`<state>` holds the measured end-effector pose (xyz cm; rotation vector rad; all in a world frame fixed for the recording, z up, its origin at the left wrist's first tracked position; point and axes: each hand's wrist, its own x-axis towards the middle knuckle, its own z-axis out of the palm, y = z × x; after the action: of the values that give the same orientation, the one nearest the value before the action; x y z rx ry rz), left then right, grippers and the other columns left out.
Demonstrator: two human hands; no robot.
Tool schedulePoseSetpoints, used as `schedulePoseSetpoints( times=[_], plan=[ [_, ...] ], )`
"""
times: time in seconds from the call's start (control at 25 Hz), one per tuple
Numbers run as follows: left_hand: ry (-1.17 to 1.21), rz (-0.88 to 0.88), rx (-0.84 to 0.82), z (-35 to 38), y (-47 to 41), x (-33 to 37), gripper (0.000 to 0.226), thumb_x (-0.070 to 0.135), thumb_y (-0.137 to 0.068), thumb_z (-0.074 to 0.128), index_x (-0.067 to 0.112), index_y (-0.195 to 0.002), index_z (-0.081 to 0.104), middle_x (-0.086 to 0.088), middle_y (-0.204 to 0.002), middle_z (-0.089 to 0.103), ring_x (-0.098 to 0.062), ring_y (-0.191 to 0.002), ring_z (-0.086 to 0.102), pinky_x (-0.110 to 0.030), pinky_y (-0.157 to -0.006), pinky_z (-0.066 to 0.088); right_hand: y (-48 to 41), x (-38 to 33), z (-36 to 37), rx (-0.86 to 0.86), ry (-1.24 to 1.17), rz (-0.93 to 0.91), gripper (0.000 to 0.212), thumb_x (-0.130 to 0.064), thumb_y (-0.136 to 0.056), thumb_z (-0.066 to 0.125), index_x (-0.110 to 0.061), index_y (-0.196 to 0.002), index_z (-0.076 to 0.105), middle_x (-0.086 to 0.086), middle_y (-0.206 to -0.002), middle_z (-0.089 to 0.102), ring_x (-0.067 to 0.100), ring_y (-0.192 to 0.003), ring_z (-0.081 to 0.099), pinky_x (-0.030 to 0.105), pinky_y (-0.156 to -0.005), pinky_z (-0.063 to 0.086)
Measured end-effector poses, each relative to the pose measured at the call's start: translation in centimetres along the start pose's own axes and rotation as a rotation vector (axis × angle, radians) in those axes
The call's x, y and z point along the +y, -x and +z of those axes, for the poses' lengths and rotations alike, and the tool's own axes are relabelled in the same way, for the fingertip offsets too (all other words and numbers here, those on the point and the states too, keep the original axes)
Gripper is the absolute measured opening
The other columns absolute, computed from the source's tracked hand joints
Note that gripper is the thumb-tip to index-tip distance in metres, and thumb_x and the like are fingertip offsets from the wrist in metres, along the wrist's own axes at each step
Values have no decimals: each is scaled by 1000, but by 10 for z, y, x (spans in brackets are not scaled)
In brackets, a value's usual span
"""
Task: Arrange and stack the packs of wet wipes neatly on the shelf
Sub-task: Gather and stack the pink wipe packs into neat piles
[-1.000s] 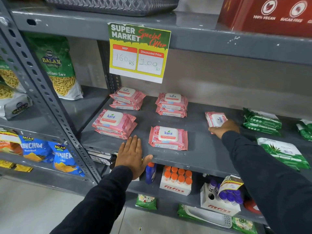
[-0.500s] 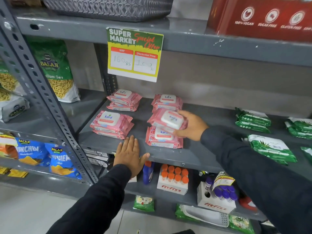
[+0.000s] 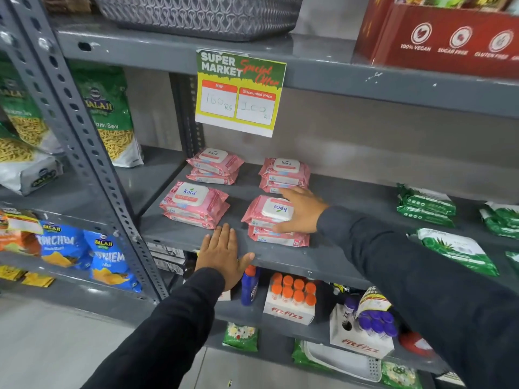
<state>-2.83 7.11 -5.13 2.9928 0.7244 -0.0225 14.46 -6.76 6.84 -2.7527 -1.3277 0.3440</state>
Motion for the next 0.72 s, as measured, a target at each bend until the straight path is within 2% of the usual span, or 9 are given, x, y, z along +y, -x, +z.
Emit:
schedulePoseSetpoints(
  times=[0.12,0.24,0.32,0.4,0.48,0.56,0.6,0.68,0.72],
  plan=[
    [5,11,18,0,1,0,107,72,-65,-23,9,-148,3,-10,-159,2,-25,-146,-1,-42,-118,3,-4,-28,-13,-92,310,16,84,-55,-70,68,-20,-139,38,5,-141,42,30,-132,36,49,-109,31],
    [14,12,12,0,0,0,113,73,-60,-28,8,-148,2,-11,-159,1,-25,-146,-2,-42,-118,3,-12,-41,-22,-200,462,16,52,-23,-76,67,-18,-124,50,6,-125,43,32,-127,37,49,-101,37],
    [22,11,-7,0,0,-1,113,73,-59,-27,8,-147,-1,-11,-159,-2,-25,-145,-4,-42,-118,2,-18,-36,-20,-187,481,-65,61,-14,-75,64,-29,-131,43,5,-133,38,34,-131,30,55,-103,34],
    [14,10,-16,-1,-1,-1,109,72,-62,-23,8,-147,-2,-10,-159,-3,-24,-145,-5,-42,-118,1,-19,-23,-16,-146,434,-138,73,-18,-76,63,-45,-137,32,4,-146,29,36,-138,20,59,-107,28],
    [-4,10,-8,-1,0,0,102,71,-68,-17,8,-147,-1,-10,-159,-3,-24,-145,-4,-42,-118,2,-13,-12,-19,-196,348,-119,91,-18,-75,67,-48,-145,16,7,-158,15,36,-145,13,56,-111,28],
    [-8,13,3,0,0,-1,100,70,-70,-15,8,-147,0,-10,-159,-1,-24,-145,-3,-42,-118,3,-15,-6,-24,-136,118,-5,104,-36,-69,75,-35,-151,11,10,-157,24,33,-141,29,46,-110,38],
    [-10,16,10,0,0,-1,101,70,-69,-15,8,-147,1,-10,-159,0,-25,-145,-2,-42,-118,3,-17,-7,-27,-65,-24,100,110,-55,-62,75,-27,-151,17,10,-152,34,31,-134,40,42,-105,43],
    [-10,18,14,1,0,-1,103,70,-67,-17,8,-147,1,-11,-159,0,-25,-145,-2,-42,-118,3,-18,-21,-22,35,-148,294,125,-92,-41,52,-27,-145,30,11,-150,39,32,-130,44,43,-103,45],
    [-8,20,12,1,0,-1,103,70,-67,-17,8,-147,1,-11,-159,-1,-25,-145,-2,-42,-118,2,-18,-28,-13,28,-116,346,129,-97,-37,41,-30,-146,29,13,-154,31,36,-136,35,48,-107,39]
  ],
)
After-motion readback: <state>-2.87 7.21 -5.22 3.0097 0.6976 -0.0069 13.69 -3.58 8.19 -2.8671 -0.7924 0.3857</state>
